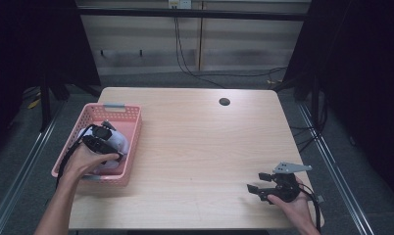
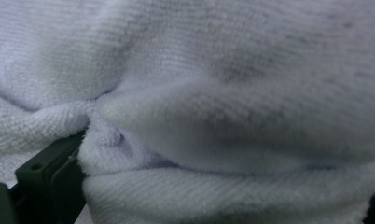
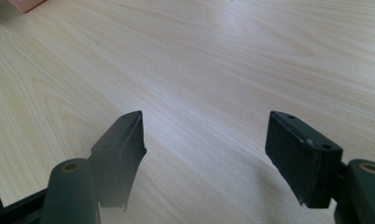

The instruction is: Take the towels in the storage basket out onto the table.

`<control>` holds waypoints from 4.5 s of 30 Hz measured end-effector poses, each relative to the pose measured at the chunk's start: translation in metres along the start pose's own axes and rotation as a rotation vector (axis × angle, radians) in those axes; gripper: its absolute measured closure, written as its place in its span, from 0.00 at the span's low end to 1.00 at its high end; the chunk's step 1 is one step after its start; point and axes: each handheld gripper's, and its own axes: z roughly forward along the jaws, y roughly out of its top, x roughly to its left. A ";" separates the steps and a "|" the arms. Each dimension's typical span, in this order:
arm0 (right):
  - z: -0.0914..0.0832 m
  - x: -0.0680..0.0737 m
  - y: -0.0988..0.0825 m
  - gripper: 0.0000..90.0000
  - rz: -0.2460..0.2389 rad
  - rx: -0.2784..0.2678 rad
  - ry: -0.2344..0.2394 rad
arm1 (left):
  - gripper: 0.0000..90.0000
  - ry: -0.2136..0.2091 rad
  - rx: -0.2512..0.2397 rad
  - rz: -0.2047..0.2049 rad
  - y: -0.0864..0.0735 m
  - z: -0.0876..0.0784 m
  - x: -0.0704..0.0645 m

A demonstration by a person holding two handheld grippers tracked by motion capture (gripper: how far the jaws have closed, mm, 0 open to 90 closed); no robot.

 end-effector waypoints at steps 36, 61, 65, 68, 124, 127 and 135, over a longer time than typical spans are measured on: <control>0.002 0.000 0.001 0.31 -0.007 0.002 0.000 | 0.54 -0.057 -0.103 -0.053 -0.011 -0.023 0.024; 0.000 -0.001 0.002 0.31 -0.004 -0.008 -0.002 | 0.53 -0.132 -0.218 -0.071 -0.027 -0.072 0.037; -0.001 0.000 0.001 0.31 -0.001 -0.008 -0.003 | 0.53 -0.139 -0.234 -0.067 -0.029 -0.077 0.038; -0.002 -0.001 0.001 0.31 0.001 -0.008 -0.005 | 0.53 -0.140 -0.259 -0.050 -0.032 -0.080 0.037; -0.003 -0.002 0.001 0.31 0.001 -0.008 0.005 | 0.51 -0.178 -0.607 -0.023 -0.035 -0.156 -0.014; -0.003 -0.002 0.001 0.31 0.000 -0.008 0.007 | 0.51 -0.187 -0.618 0.015 -0.034 -0.161 -0.025; -0.003 -0.002 0.001 0.31 -0.002 -0.009 0.007 | 0.51 -0.206 -0.645 0.055 -0.026 -0.162 -0.046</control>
